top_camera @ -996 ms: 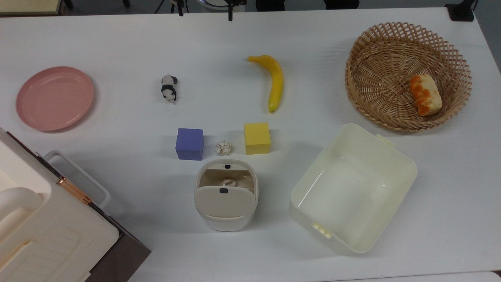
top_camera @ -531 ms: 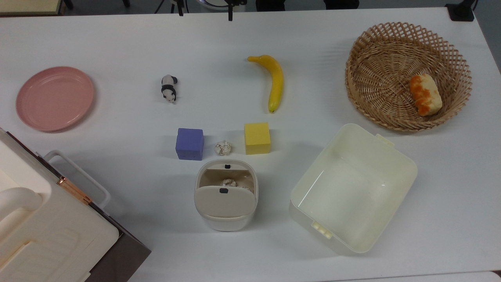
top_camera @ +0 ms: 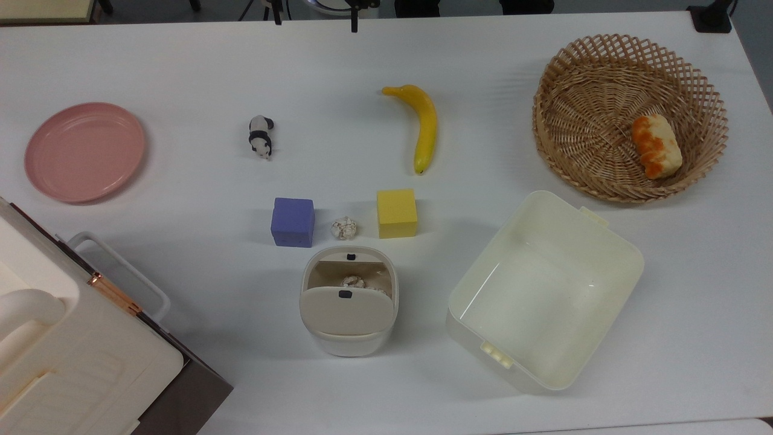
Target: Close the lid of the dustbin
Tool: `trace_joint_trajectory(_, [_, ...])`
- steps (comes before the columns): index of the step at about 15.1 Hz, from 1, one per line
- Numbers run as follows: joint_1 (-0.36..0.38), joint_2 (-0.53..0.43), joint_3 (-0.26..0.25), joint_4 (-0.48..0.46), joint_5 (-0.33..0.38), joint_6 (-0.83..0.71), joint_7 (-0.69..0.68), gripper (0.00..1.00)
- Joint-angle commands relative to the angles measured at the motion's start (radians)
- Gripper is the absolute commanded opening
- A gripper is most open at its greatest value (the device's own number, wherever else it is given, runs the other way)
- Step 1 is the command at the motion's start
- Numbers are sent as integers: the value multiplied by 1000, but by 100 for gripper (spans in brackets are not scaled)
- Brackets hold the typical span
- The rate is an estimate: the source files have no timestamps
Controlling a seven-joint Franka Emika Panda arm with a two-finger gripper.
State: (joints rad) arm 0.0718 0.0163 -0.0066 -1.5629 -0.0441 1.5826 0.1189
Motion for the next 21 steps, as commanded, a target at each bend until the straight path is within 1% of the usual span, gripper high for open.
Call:
trace_joint_trajectory(1, [17,8,-18,14,15,5,-22,100])
trace_joint_trajectory(21, [22,7,-16,14,18,5,-45,100])
